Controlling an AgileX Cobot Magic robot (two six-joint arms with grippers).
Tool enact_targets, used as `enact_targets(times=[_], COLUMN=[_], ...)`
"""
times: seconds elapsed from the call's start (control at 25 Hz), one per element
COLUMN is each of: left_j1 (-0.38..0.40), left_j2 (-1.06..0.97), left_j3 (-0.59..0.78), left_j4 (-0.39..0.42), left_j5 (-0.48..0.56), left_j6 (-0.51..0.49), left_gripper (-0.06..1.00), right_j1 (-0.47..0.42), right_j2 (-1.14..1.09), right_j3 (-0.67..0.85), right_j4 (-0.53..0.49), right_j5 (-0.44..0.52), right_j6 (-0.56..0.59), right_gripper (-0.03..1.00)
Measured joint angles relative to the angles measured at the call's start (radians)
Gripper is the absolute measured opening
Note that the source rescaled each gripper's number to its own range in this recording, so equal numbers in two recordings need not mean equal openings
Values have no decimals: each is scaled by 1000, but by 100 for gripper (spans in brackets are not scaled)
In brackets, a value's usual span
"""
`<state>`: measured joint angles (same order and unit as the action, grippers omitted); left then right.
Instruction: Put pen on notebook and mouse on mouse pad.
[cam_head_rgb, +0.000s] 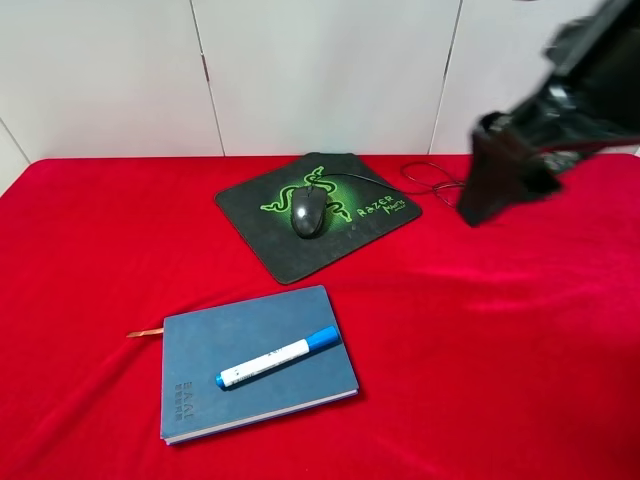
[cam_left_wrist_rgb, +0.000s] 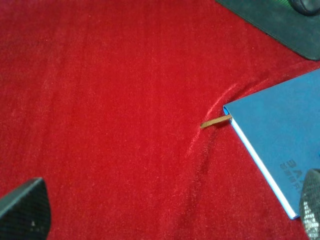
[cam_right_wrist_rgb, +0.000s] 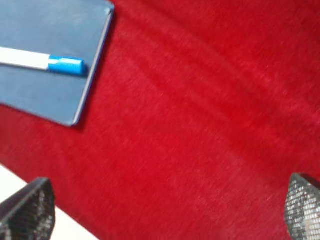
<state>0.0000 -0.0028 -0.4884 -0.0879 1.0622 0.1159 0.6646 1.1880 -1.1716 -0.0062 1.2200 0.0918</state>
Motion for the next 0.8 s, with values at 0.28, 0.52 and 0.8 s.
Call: enact_targets(times=[0.28,0.52,0.8], left_j1=[0,0,0], left_j2=[0,0,0], left_j3=[0,0,0], left_j4=[0,0,0], left_j5=[0,0,0], left_j6=[0,0,0], left_gripper=[100,100,100], right_j1=[0,-9,-288], right_j2=[-247,-466,-732], right_j3=[149,293,454], right_j4=[6,6,6], right_j5=[2,-1,-101], right_j6=[0,0,-8], right_gripper=[100,100,100])
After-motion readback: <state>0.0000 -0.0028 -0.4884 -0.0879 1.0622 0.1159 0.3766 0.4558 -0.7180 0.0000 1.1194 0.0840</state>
